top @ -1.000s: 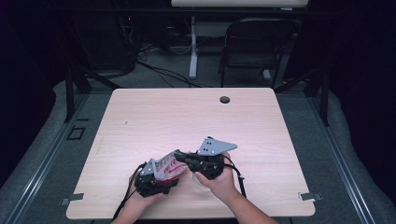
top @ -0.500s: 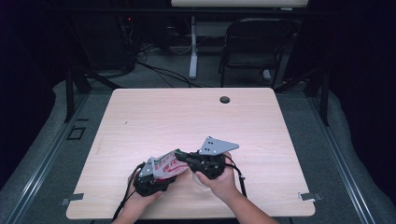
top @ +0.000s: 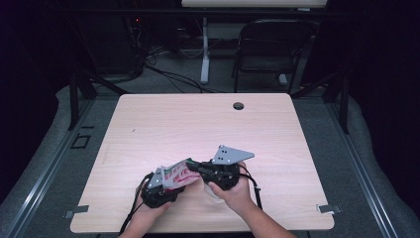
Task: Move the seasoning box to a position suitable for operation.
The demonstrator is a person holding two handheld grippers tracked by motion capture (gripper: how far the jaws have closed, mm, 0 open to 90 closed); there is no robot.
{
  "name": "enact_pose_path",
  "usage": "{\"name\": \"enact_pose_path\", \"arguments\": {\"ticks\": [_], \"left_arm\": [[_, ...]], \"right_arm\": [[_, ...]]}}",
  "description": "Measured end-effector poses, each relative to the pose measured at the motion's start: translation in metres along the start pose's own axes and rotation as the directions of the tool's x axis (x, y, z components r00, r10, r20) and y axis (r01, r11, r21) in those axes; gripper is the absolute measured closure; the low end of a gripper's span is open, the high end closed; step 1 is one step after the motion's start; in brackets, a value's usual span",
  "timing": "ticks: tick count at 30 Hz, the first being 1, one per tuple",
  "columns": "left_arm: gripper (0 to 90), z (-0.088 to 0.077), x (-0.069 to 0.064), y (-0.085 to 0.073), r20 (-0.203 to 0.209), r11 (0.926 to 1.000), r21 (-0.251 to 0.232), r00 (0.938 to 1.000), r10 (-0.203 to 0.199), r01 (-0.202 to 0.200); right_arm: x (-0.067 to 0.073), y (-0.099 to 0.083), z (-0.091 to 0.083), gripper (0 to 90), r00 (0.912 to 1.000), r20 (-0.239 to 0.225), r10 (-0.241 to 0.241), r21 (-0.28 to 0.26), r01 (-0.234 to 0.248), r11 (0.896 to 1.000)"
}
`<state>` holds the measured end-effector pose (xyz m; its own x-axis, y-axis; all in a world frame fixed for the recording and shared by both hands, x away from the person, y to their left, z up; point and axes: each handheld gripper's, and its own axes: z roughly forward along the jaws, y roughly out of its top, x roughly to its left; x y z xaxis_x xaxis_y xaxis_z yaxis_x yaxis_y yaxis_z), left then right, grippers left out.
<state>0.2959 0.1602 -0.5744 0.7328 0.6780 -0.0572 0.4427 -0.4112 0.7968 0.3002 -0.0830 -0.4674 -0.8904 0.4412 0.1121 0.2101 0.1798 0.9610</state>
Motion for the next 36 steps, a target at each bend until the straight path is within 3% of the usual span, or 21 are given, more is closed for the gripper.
{"name": "enact_pose_path", "arguments": {"ticks": [3,11,19,31,35,36], "left_arm": [[61.2,-0.002,0.0,0.001,-0.03,0.9999,0.003,0.9995,0.011,-0.011],[63.2,-0.002,-0.002,0.002,-0.053,0.9994,0.023,0.9983,0.026,-0.025],[63.8,-0.007,0.001,0.006,-0.116,0.9968,0.025,0.9901,0.079,-0.076],[64.3,-0.009,0.002,0.016,-0.187,0.9838,0.046,0.9658,0.179,-0.174],[64.4,-0.008,0.001,0.019,-0.207,0.9806,0.04,0.9585,0.196,-0.192],[64.4,-0.008,0.001,0.021,-0.211,0.9764,0.051,0.9534,0.216,-0.21]], "right_arm": [[0.0,0.0,0.0,90.0,1.0,0.004,-0.003,0.001,0.003,1.0],[-0.003,-0.002,-0.001,89.9,0.9997,0.018,-0.014,0.005,0.014,1.0],[-0.005,-0.002,-0.003,89.9,0.9995,0.025,-0.018,0.011,0.017,1.0],[-0.007,-0.003,-0.011,90.0,0.9987,0.046,-0.022,0.03,0.021,0.999],[-0.008,-0.003,-0.015,89.8,0.998,0.058,-0.023,0.034,0.021,0.999],[-0.008,-0.003,-0.016,89.7,0.9979,0.062,-0.021,0.035,0.018,0.999]]}}
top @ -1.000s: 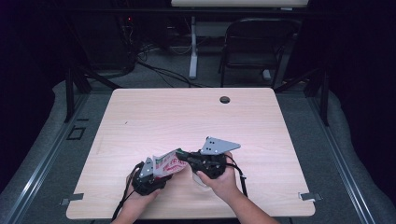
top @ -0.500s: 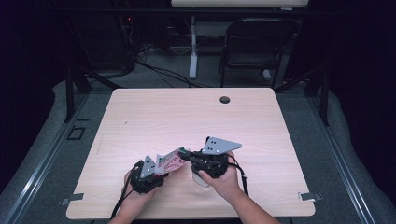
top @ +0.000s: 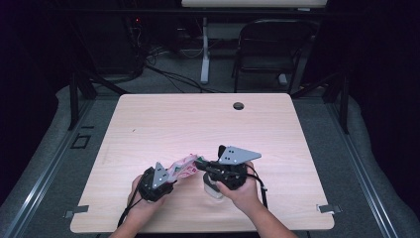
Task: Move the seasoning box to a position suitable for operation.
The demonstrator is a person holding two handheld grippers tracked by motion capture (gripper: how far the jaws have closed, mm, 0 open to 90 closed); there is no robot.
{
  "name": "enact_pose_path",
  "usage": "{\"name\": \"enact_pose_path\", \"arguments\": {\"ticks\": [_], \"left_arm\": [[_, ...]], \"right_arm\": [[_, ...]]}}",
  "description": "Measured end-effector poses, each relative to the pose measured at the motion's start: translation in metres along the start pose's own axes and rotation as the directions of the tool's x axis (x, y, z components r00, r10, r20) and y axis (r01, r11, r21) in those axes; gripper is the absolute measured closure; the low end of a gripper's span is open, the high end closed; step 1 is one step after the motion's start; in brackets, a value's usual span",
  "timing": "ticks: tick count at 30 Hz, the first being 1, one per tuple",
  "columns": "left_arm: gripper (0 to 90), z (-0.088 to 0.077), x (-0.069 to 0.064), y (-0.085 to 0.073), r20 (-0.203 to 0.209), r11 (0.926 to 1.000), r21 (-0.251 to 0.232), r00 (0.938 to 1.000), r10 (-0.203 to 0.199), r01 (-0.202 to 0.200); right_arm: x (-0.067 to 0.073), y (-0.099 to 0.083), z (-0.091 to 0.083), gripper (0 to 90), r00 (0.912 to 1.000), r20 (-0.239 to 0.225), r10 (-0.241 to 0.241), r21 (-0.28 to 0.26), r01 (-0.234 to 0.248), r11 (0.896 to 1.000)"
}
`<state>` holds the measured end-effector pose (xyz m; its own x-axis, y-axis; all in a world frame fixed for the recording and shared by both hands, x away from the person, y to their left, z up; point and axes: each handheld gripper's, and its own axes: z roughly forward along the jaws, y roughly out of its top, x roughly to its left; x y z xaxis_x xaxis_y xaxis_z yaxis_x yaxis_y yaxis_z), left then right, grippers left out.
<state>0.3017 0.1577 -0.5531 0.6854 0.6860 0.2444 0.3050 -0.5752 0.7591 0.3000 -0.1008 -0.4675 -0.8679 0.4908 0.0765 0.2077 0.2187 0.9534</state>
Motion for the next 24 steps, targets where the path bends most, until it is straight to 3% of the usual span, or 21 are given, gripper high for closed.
{"name": "enact_pose_path", "arguments": {"ticks": [8,24], "left_arm": [[64.6,0.002,-0.001,0.006,-0.026,0.9983,-0.003,0.998,0.058,-0.058],[64.8,0.01,-0.003,0.015,-0.045,0.9943,-0.022,0.9936,0.104,-0.105]], "right_arm": [[-0.001,-0.002,-0.007,89.4,0.9995,0.029,-0.011,0.008,0.011,1.0],[-0.001,-0.003,-0.016,89.6,0.997,0.073,-0.024,0.037,0.021,0.999]]}}
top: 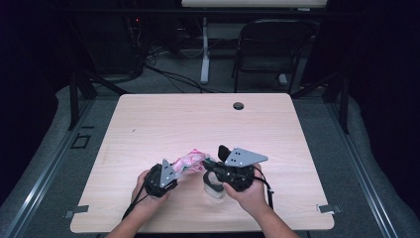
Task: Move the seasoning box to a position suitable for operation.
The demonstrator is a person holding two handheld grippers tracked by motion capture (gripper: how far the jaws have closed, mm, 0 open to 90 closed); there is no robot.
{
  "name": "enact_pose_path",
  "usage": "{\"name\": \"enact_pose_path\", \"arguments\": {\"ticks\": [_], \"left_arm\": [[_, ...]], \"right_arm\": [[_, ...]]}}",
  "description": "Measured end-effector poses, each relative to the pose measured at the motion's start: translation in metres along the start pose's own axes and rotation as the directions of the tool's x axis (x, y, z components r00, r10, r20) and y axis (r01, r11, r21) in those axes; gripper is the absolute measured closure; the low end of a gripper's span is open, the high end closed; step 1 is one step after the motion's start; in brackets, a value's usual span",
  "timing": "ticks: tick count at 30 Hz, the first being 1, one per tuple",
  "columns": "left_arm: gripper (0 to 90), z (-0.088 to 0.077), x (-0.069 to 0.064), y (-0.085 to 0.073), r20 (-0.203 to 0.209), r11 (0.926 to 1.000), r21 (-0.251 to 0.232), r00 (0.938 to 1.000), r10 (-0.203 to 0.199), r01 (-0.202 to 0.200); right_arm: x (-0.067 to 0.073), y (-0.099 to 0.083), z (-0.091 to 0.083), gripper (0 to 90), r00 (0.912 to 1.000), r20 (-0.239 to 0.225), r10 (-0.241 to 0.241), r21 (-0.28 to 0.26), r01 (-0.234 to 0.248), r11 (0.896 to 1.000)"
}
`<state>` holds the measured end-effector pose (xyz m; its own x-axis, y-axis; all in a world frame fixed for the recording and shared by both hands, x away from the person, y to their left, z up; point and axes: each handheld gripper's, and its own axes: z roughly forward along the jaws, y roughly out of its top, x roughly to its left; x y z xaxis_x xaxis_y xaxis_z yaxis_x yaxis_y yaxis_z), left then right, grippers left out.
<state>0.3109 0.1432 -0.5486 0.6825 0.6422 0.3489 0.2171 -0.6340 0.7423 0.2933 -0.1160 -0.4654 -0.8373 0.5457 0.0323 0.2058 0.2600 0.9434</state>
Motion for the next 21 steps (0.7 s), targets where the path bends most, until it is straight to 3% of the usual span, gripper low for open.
{"name": "enact_pose_path", "arguments": {"ticks": [6,12,15,18,21], "left_arm": [[64.8,0.001,0.003,0.008,-0.041,0.998,-0.019,0.9974,0.06,-0.061],[64.8,0.008,0.003,0.013,-0.043,0.9937,-0.044,0.9939,0.101,-0.103],[64.8,0.011,0.004,0.016,-0.056,0.9889,-0.056,0.9893,0.135,-0.138],[64.8,0.015,0.006,0.018,-0.085,0.9814,-0.066,0.9809,0.175,-0.181],[64.9,0.016,0.004,0.018,-0.123,0.9786,-0.063,0.9746,0.187,-0.196]], "right_arm": [[-0.001,-0.001,-0.007,89.6,0.9999,0.005,0.014,-0.015,-0.014,1.0],[-0.003,-0.004,-0.013,89.6,0.9996,0.019,0.018,-0.012,-0.018,1.0],[-0.004,-0.006,-0.016,89.7,0.9993,0.03,0.024,-0.016,-0.024,1.0],[-0.006,-0.009,-0.017,89.6,0.9988,0.033,0.036,-0.016,-0.035,0.999],[-0.008,-0.013,-0.017,89.6,0.9982,0.041,0.044,-0.018,-0.043,0.999]]}}
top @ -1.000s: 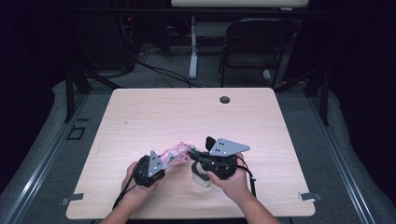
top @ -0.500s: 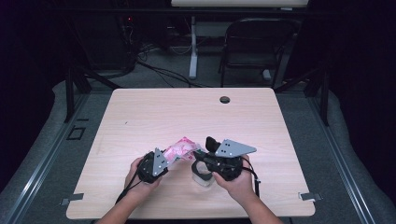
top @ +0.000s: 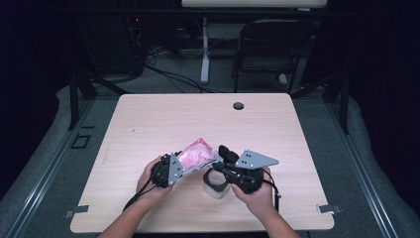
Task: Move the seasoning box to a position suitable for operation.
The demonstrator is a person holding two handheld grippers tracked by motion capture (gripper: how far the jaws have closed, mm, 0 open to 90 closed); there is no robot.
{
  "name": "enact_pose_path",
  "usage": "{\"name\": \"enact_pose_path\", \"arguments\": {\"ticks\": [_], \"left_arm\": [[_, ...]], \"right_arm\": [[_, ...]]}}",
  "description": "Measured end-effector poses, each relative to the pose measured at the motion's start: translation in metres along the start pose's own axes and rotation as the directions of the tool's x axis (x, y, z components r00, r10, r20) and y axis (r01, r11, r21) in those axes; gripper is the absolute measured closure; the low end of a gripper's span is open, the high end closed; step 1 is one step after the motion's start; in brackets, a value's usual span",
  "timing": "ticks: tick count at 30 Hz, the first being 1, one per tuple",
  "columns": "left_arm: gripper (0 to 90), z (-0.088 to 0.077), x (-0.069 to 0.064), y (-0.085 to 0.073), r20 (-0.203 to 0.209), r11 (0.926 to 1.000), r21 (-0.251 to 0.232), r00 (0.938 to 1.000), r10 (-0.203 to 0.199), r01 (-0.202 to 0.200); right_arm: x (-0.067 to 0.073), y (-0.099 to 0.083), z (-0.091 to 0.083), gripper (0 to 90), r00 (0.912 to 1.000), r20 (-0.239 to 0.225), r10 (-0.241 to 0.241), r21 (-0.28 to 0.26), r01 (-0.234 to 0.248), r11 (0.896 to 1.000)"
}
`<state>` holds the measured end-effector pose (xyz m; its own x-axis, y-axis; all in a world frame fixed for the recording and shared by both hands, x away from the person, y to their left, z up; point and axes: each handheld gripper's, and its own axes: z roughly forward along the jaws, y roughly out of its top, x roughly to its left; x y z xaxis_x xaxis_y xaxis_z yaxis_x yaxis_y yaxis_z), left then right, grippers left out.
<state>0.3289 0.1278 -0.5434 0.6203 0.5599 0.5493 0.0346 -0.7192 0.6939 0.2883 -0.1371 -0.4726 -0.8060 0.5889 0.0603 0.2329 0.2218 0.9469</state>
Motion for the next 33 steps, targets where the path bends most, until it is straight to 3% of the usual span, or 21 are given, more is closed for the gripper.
{"name": "enact_pose_path", "arguments": {"ticks": [3,11,18,21,25,33], "left_arm": [[65.1,0.0,-0.003,-0.002,-0.026,0.9999,-0.015,0.9996,0.007,-0.007],[65.4,0.002,-0.005,-0.01,-0.013,0.9985,0.007,0.9984,0.054,-0.054],[65.5,0.002,-0.005,-0.014,-0.018,0.9967,0.03,0.997,0.075,-0.075],[65.7,0.003,-0.006,-0.015,-0.014,0.9966,0.033,0.997,0.076,-0.076],[65.8,0.003,-0.006,-0.016,-0.006,0.997,0.033,0.9975,0.07,-0.07],[65.9,0.003,-0.006,-0.016,0.009,0.9971,0.035,0.9977,0.067,-0.067]], "right_arm": [[-0.002,-0.003,0.0,89.6,1.0,-0.006,0.005,0.001,-0.005,1.0],[0.003,-0.01,0.005,88.8,0.9989,0.012,-0.046,0.045,0.046,0.998],[0.001,-0.013,0.002,83.4,0.9993,0.011,-0.036,0.035,0.035,0.999],[-0.002,-0.014,-0.001,74.3,0.9993,0.015,-0.035,0.03,0.034,0.999],[-0.003,-0.013,-0.001,71.5,0.9996,-0.001,-0.028,0.018,0.028,0.999],[0.0,-0.01,0.001,57.5,0.9977,0.0,-0.068,0.004,0.068,0.998]]}}
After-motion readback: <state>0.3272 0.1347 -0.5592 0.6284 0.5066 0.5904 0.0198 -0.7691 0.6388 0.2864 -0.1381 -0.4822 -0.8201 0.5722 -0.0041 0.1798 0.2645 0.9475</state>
